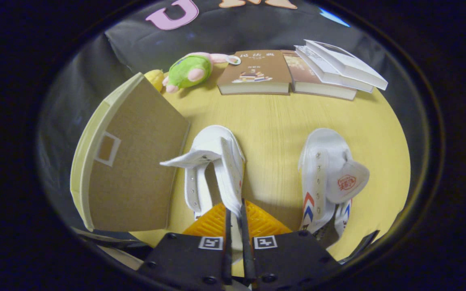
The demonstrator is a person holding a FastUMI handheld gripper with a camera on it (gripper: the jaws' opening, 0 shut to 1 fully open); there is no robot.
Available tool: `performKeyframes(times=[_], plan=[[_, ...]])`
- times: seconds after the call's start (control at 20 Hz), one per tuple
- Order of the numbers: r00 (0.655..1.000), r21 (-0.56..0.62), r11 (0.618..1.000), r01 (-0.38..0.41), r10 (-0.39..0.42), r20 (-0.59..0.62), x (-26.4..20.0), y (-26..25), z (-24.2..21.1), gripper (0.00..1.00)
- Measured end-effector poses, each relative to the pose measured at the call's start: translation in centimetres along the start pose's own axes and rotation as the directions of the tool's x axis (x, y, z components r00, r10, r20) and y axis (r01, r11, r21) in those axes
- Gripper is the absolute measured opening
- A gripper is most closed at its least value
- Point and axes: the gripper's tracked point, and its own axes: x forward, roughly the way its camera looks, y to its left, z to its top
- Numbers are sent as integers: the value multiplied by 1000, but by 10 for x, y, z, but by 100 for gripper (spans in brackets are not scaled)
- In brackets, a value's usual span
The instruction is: Open the storage box then place both shoes into the box .Put the left shoe in first, then the right shoe, with the right side of both shoes facing outward in a uniform manner.
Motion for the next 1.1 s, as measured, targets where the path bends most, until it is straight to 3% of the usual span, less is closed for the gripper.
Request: performKeyframes(times=[0.1, 0.4, 0.55, 0.8, 1.1], plan=[[1000, -45, 999, 26, -27, -9, 6, -4, 3, 39], [992, -194, 975, 104, -116, -49, 27, -17, 18, 63], [992, -186, 981, 53, -72, -99, 30, -5, 15, 42], [989, -128, 988, 90, -104, -107, 25, -6, 16, 7], [993, 141, 990, -21, 37, -114, 12, 17, 17, 4]])
